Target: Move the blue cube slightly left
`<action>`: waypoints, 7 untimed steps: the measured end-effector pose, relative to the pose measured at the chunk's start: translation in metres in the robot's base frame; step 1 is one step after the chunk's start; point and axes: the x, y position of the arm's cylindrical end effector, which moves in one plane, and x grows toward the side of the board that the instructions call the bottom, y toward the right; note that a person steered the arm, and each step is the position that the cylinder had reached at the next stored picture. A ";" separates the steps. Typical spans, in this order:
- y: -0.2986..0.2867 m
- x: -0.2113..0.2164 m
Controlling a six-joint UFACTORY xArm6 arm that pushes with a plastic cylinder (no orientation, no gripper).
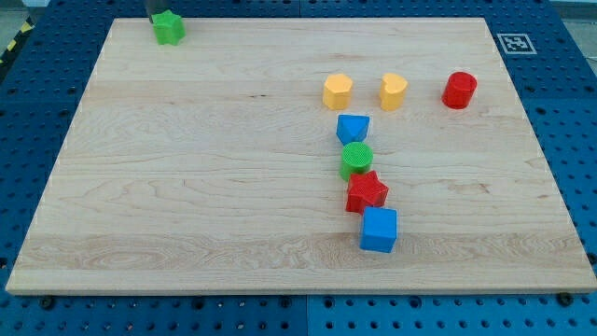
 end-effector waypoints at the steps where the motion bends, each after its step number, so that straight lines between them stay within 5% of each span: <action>1: -0.033 0.001; 2: -0.080 0.000; 5: 0.053 0.120; 7: 0.066 0.132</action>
